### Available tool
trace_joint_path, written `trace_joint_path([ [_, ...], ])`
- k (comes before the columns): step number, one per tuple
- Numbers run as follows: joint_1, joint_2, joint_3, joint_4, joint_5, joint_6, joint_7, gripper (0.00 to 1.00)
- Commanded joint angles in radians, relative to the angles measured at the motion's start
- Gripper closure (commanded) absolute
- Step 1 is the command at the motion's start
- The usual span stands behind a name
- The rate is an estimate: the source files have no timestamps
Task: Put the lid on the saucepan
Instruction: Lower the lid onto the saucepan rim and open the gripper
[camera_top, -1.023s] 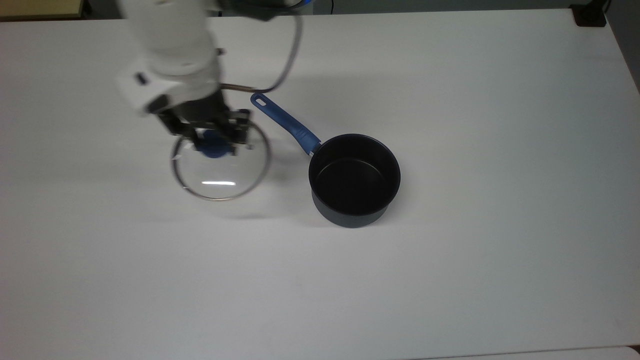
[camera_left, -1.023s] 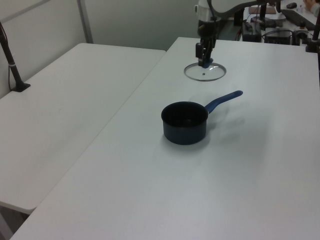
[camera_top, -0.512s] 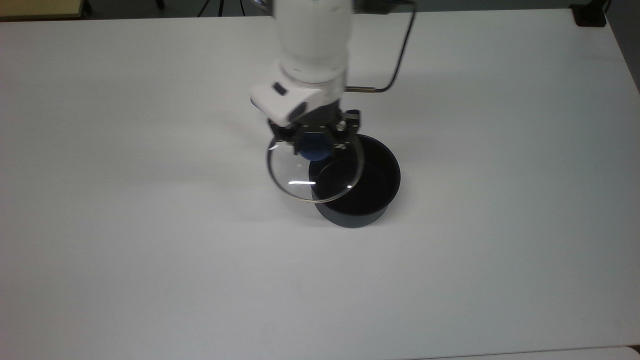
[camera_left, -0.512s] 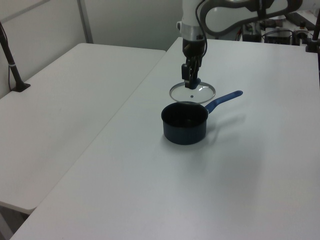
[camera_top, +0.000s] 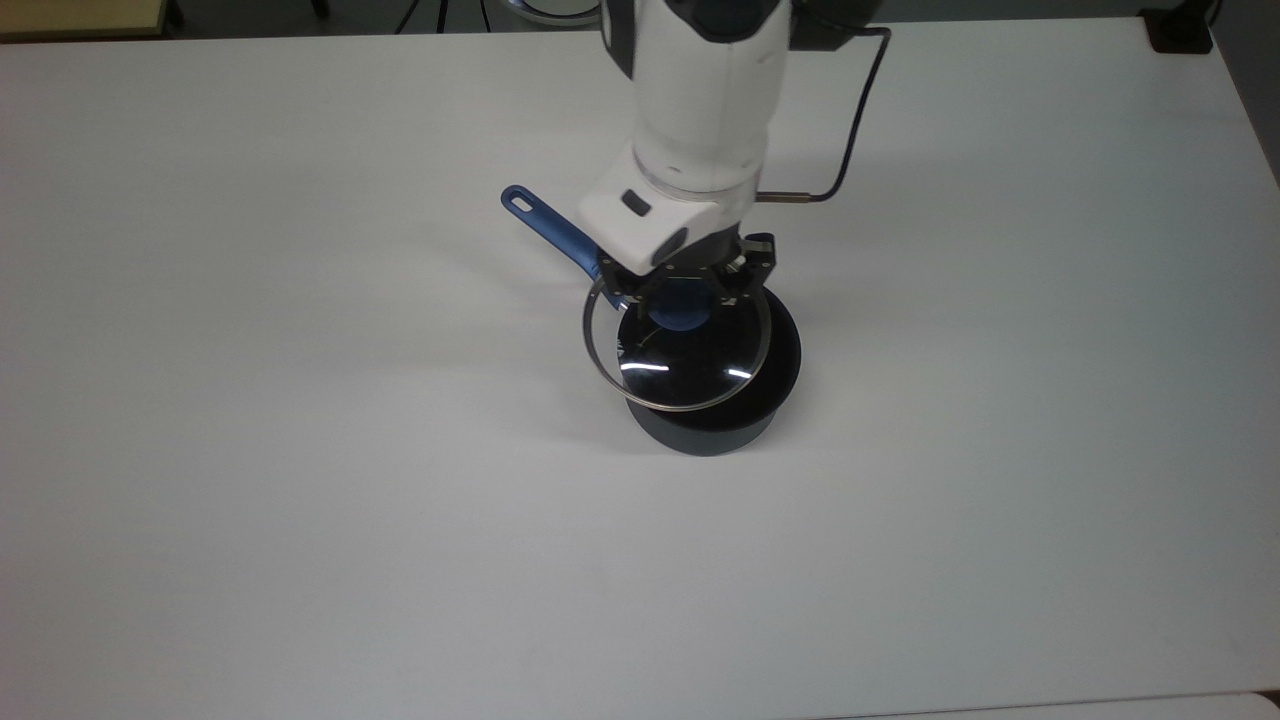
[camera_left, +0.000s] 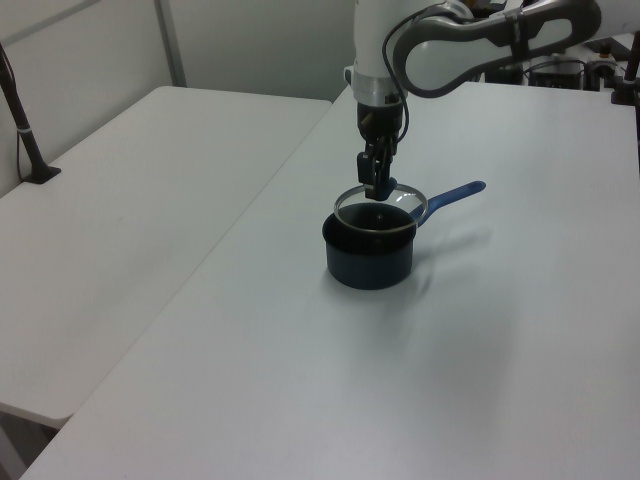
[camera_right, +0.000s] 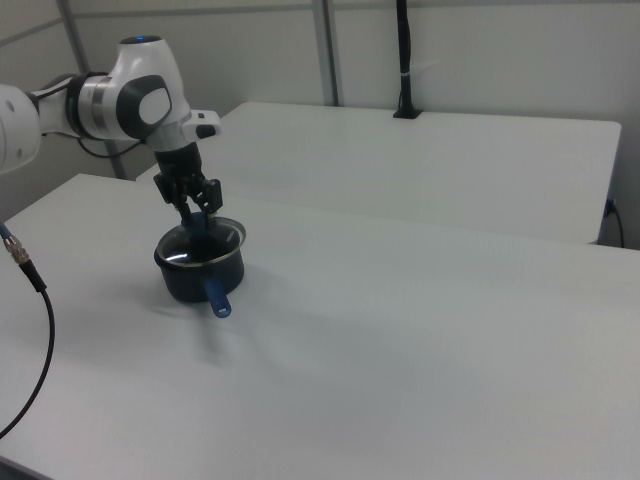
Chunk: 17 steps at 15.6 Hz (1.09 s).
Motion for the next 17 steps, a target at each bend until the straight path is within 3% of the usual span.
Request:
trace_joint_path([
  [1,0.036,0.025,-0.012,0.019,0.004,0.044,0.062,0.60],
  [11,0.035,0.068,0.008,0.019,-0.020,0.109,0.083,0.60],
  [12,0.035,0.068,0.008,0.017,-0.020,0.109,0.082,0.53],
  [13,0.035,0.068,0.008,0.014,-0.022,0.107,0.082,0.18],
  [14,0.035,0.068,0.008,0.013,-0.022,0.107,0.080,0.00],
  [17,0.022,0.033,0.008,0.013,-0.014,0.092,0.083,0.00],
])
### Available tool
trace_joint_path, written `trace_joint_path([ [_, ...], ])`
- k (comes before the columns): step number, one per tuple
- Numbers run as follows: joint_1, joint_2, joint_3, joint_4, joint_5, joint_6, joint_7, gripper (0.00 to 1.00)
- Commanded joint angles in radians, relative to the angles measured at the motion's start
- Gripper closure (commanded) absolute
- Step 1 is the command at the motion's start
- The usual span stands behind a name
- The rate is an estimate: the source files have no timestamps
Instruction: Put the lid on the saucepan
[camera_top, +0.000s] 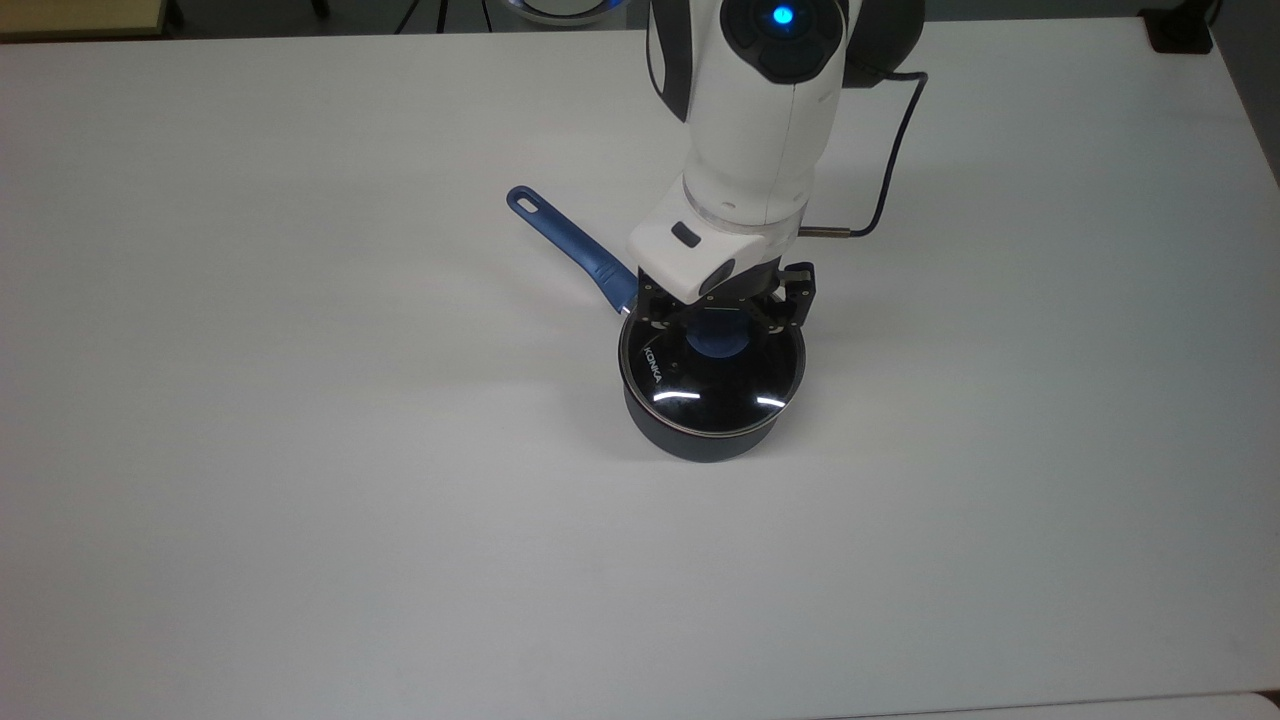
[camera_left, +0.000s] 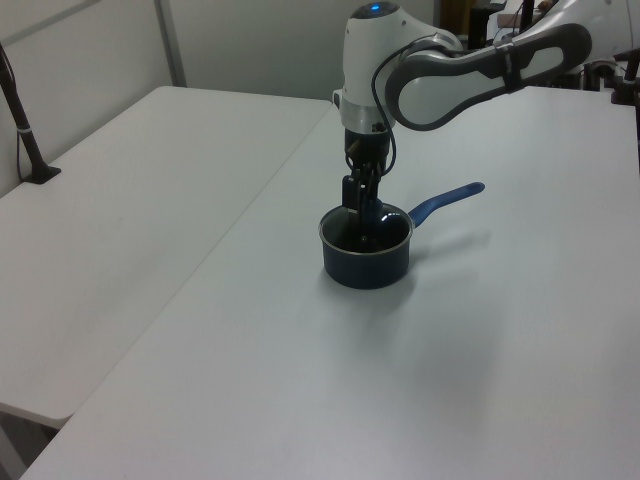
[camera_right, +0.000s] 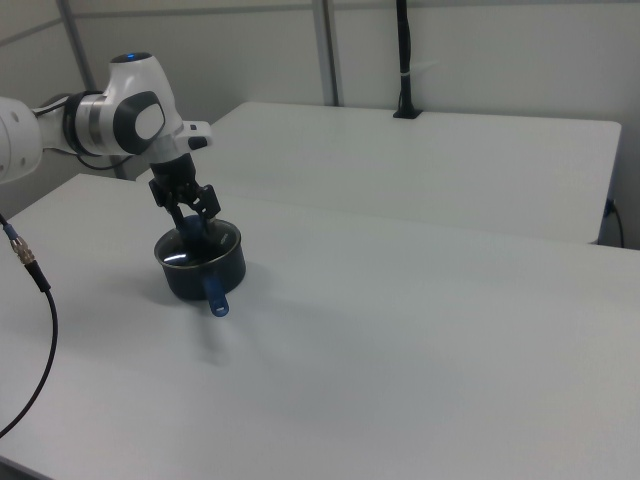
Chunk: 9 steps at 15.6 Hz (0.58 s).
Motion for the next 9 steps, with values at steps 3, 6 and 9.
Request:
trace_joint_path([
  [3,-0.022,-0.125,-0.002,-0.027,-0.005,-0.027,0.021,0.00],
  [6,-0.052,-0.205,0.003,-0.046,-0.002,-0.108,0.021,0.00],
  [9,-0.202,-0.320,0.116,-0.113,-0.015,-0.175,0.019,0.00],
])
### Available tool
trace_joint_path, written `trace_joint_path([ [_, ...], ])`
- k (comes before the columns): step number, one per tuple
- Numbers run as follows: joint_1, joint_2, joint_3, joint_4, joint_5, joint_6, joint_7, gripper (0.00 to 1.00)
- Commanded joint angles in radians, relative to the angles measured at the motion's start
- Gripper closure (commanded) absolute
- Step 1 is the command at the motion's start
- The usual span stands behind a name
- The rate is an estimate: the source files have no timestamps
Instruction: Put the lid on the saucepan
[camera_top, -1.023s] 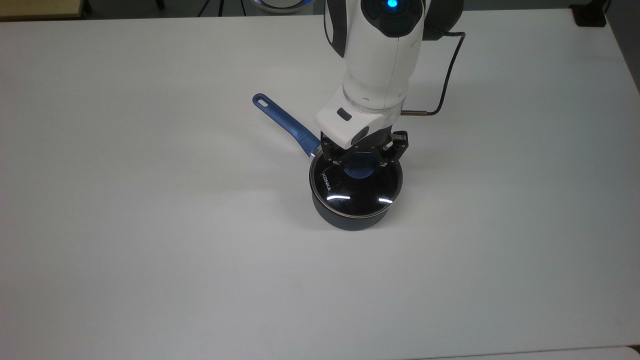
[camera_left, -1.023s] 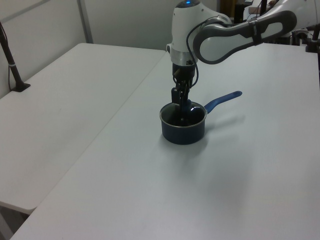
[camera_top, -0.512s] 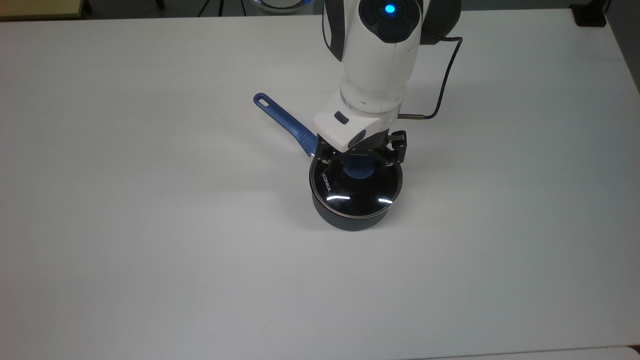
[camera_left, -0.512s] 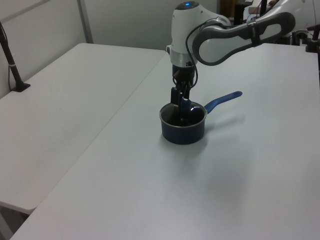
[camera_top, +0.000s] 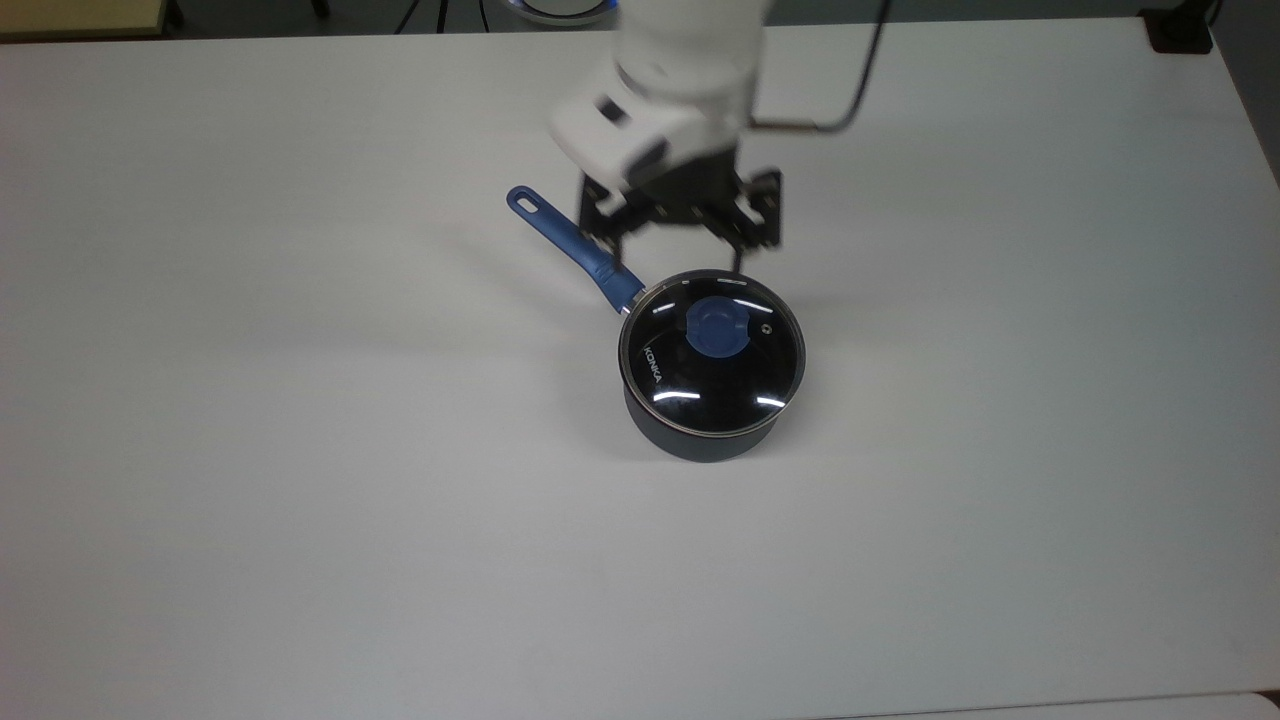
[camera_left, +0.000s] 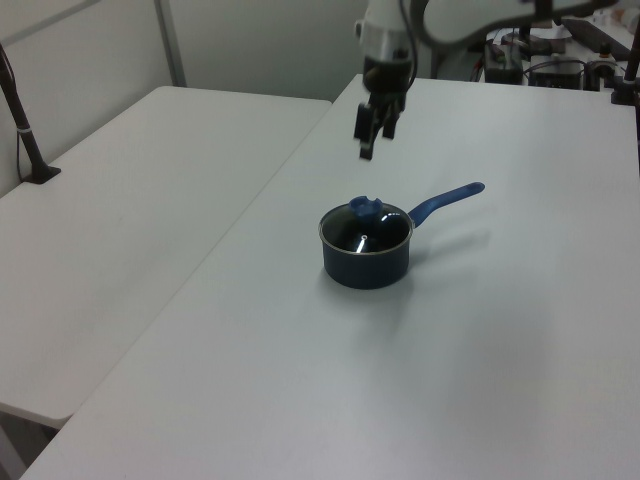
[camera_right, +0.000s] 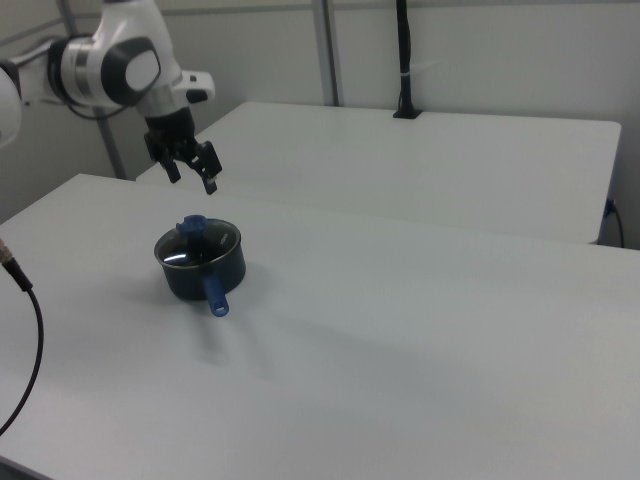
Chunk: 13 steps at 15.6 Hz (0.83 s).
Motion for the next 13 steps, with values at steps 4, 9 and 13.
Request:
trace_joint_path([
  [4,-0.317,-0.239,0.194,-0.158,-0.104,-0.161,0.006,0.00],
  [9,-0.403,-0.265,0.197,-0.172,-0.123,-0.169,-0.068,0.00],
  [13,-0.405,-0.266,0.195,-0.174,-0.121,-0.167,-0.062,0.00],
])
